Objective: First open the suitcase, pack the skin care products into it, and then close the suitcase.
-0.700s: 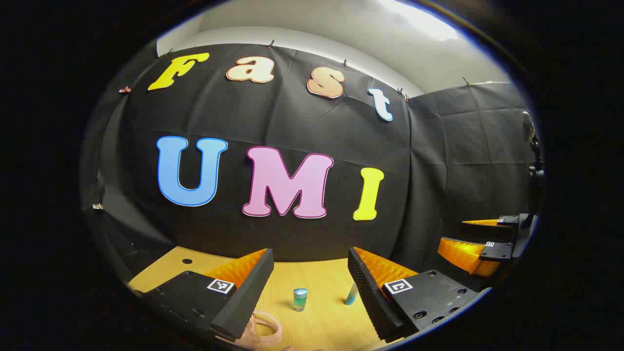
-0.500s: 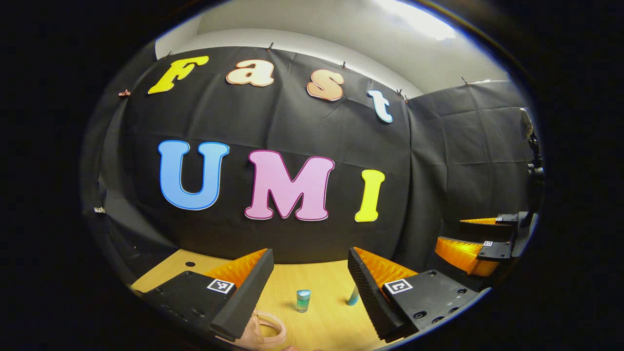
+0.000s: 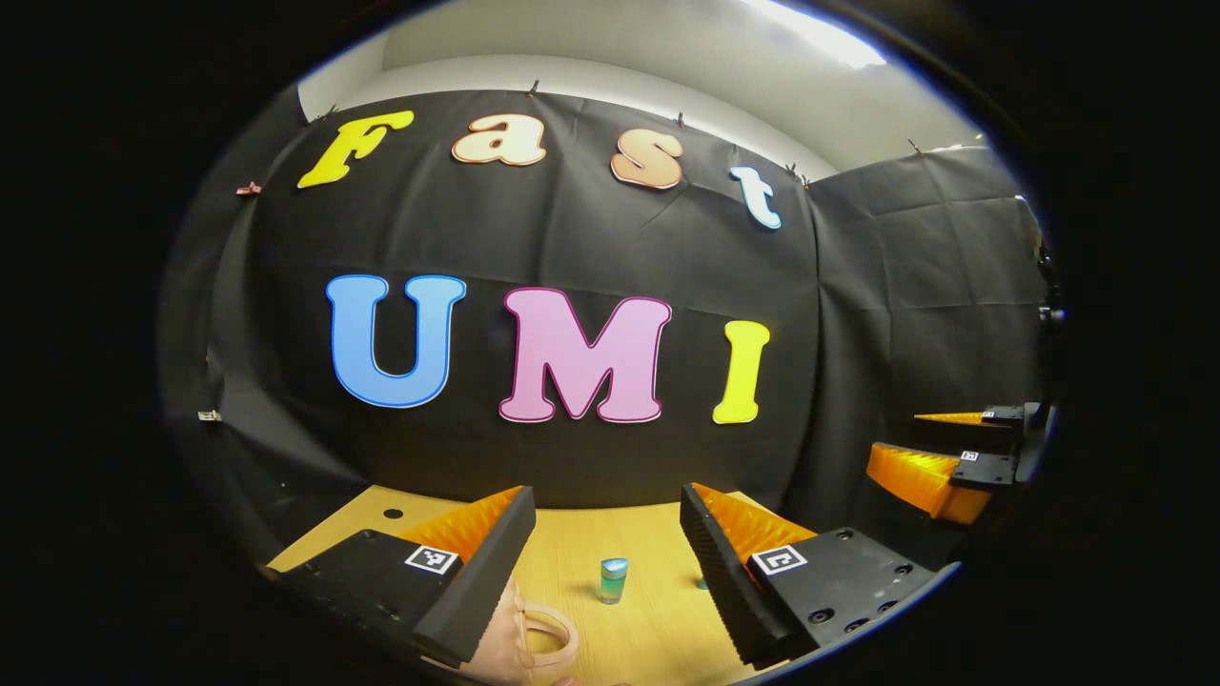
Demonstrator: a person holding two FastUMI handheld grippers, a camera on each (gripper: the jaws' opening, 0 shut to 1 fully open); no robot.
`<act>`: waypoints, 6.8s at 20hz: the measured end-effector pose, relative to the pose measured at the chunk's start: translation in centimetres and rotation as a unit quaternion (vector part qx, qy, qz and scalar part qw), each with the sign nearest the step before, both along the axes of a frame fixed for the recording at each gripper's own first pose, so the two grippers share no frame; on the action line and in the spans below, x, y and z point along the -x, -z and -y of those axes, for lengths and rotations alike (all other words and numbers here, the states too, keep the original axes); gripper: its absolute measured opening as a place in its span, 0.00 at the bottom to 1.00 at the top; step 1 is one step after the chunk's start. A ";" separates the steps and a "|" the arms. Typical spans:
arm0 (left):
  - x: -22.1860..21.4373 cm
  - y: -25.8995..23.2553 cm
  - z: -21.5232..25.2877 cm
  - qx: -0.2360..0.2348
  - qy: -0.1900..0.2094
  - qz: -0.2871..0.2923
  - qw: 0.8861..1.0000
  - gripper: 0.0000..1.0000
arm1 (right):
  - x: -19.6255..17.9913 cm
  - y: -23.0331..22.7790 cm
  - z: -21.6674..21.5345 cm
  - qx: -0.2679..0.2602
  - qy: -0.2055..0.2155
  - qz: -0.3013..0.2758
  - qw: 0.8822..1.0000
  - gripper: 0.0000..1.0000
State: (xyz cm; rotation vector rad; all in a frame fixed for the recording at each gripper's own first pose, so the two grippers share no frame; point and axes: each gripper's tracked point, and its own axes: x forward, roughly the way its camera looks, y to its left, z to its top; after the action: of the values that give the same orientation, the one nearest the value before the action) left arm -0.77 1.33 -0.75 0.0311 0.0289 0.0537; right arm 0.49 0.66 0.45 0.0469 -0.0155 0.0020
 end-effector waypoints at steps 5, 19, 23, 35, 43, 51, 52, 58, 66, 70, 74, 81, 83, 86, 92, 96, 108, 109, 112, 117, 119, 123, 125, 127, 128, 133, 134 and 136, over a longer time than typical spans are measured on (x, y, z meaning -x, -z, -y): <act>-0.3 1.5 0.7 0.008 0.025 -0.015 1.000 0.96 | 0.1 0.6 0.4 -0.003 0.006 -0.003 1.000 0.96; -4.4 17.5 -4.2 0.095 -0.044 -0.235 0.966 0.96 | -3.6 6.1 2.0 -0.040 -0.063 -0.029 0.997 0.96; -6.1 22.9 -4.5 0.144 -0.076 -0.308 0.938 0.96 | -6.3 8.2 3.5 -0.047 -0.094 -0.046 0.993 0.96; -7.3 31.3 -5.5 0.064 -0.125 -0.424 0.895 0.94 | -11.6 15.2 6.7 -0.098 -0.120 -0.123 0.980 0.98; -7.5 34.3 -5.4 0.120 -0.133 -0.456 0.872 0.94 | -12.5 16.2 6.8 -0.099 -0.133 -0.130 0.978 0.97; -6.4 34.9 -7.0 0.044 -0.143 -0.510 0.847 0.25 | -12.2 17.3 8.0 -0.107 -0.129 -0.148 0.975 0.98; -6.7 34.2 -6.7 0.024 -0.129 -0.512 0.849 0.21 | -12.1 17.4 8.0 -0.107 -0.130 -0.147 0.975 0.98; -6.8 27.5 -7.3 0.070 -0.132 -0.500 0.853 0.14 | -12.1 16.9 6.4 -0.116 -0.150 -0.148 0.971 0.98; -3.4 10.2 -17.0 0.051 -0.141 -0.408 0.901 0.13 | -12.2 12.8 0.1 -0.098 -0.166 -0.119 0.974 0.98; 0.9 4.9 -26.3 -0.012 -0.156 -0.361 0.920 0.12 | -10.4 10.3 -5.3 -0.099 -0.152 -0.109 0.977 0.98; 4.3 3.7 -36.8 -0.046 -0.193 -0.337 0.921 0.11 | -9.5 8.2 -9.8 -0.095 -0.139 -0.102 0.980 0.98; 5.5 8.4 -52.5 -0.078 -0.231 -0.345 0.906 0.11 | -8.2 8.1 -12.4 -0.094 -0.066 -0.113 0.987 0.98; 5.8 11.4 -56.2 -0.070 -0.236 -0.355 0.902 0.12 | -7.8 8.7 -12.8 -0.085 -0.042 -0.124 0.988 0.97; 6.3 16.4 -59.5 -0.029 -0.250 -0.371 0.894 0.12 | -7.7 8.9 -13.4 -0.063 -0.031 -0.143 0.987 0.98; 8.0 23.3 -64.2 0.005 -0.281 -0.413 0.866 0.19 | -8.1 8.9 -12.6 -0.058 0.005 -0.153 0.987 0.98; 7.8 24.8 -64.6 0.032 -0.287 -0.415 0.863 0.19 | -8.2 10.1 -12.1 -0.059 0.024 -0.167 0.984 0.98; -0.1 15.9 -49.2 0.059 -0.147 -0.252 0.955 0.63 | -9.6 11.9 -10.5 -0.042 0.042 -0.159 0.985 0.98; -1.2 16.1 -46.1 0.075 -0.123 -0.256 0.956 0.76 | -9.9 12.1 -10.1 -0.037 0.045 -0.157 0.986 0.98; -3.9 15.4 -37.6 0.075 -0.071 -0.239 0.966 0.94 | -11.0 13.0 -9.0 -0.026 0.049 -0.160 0.986 0.97; -8.3 14.6 -23.2 0.049 0.010 -0.205 0.977 0.95 | -12.8 15.7 -7.5 -0.017 0.036 -0.174 0.984 0.97; -9.7 15.2 -18.4 0.037 0.024 -0.206 0.978 0.96 | -13.5 17.2 -7.2 -0.019 0.022 -0.186 0.982 0.97; -12.6 16.9 -11.6 0.023 0.050 -0.208 0.977 0.97 | -14.7 19.4 -6.3 -0.025 0.000 -0.202 0.979 0.97; -14.4 17.8 -8.9 0.027 0.059 -0.209 0.976 0.97 | -15.6 20.6 -5.9 -0.027 -0.011 -0.210 0.977 0.97; -15.8 19.3 -6.6 0.032 0.065 -0.217 0.973 0.97 | -16.4 21.8 -5.7 -0.032 -0.027 -0.218 0.975 0.97; -16.3 20.1 -5.8 0.033 0.065 -0.223 0.972 0.97 | -17.0 22.4 -6.0 -0.039 -0.041 -0.223 0.973 1.00; -19.5 24.5 -2.7 0.036 0.059 -0.254 0.965 0.97 | -18.6 25.1 -5.8 -0.047 -0.076 -0.238 0.967 0.97; -20.0 25.6 -2.5 0.035 0.056 -0.260 0.963 0.93 | -18.9 25.7 -5.8 -0.046 -0.081 -0.241 0.966 0.97; -21.3 27.6 -2.5 0.032 0.047 -0.276 0.959 0.97 | -19.5 26.7 -5.9 -0.042 -0.092 -0.246 0.964 0.97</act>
State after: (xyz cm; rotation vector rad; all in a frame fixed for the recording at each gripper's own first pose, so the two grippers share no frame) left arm 20.56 3.83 -28.33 -0.0176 0.5889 -0.0521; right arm 19.96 6.53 -26.24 0.1317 0.4878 0.1765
